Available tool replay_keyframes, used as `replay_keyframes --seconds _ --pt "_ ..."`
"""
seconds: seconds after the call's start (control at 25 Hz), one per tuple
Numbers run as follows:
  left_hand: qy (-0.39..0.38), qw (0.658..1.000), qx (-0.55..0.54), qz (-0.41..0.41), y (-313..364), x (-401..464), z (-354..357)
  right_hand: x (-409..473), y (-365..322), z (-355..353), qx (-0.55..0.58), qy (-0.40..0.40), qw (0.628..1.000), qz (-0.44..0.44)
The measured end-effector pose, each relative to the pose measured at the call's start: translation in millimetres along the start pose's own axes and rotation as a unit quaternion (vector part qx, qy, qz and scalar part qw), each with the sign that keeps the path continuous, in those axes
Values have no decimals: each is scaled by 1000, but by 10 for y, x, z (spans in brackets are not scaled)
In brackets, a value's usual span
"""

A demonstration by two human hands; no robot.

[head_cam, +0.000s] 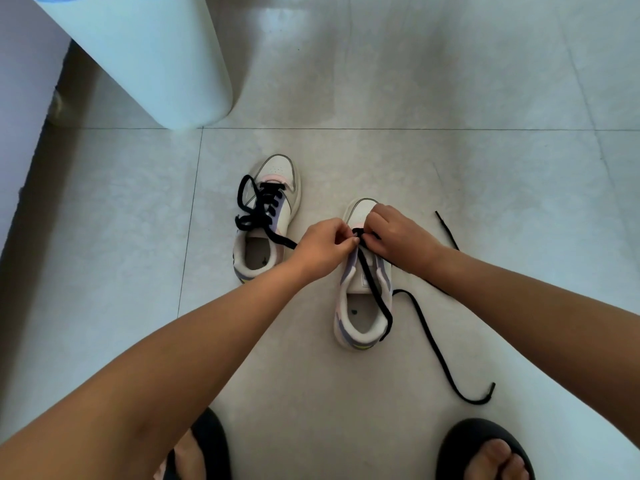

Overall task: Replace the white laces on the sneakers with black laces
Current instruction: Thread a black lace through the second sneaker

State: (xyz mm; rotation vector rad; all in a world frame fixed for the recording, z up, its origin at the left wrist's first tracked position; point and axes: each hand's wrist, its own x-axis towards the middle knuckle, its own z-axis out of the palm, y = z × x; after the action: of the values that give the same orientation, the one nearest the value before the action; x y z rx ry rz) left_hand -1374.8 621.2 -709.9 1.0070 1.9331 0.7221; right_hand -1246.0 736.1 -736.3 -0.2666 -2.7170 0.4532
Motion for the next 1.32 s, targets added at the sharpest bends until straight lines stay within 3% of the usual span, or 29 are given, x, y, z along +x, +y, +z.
replay_keyframes --seconds 0.2,0.44,0.56,0.68,0.84,1.0,1.24,1.32 --pt "43 997 37 43 27 -43 72 -54 -49 -26 -75 38 994 -72" --pt "112 976 166 83 83 -96 209 -87 -54 -21 -81 38 996 -30" --pt "99 981 151 70 107 -69 156 -36 -30 -50 -45 0 999 -9" --pt "38 989 130 65 120 1 14 8 -14 -79 -11 -36 999 19" --pt "-30 978 181 97 85 87 -91 37 -102 -104 -10 -51 998 39" --pt "52 979 166 105 37 -37 34 -36 -336 -140 52 -52 972 222" --pt "159 959 211 105 165 -59 187 -79 -611 -166 78 -102 924 361" --pt "161 975 133 72 88 -68 208 -15 -649 -95 114 -91 891 429"
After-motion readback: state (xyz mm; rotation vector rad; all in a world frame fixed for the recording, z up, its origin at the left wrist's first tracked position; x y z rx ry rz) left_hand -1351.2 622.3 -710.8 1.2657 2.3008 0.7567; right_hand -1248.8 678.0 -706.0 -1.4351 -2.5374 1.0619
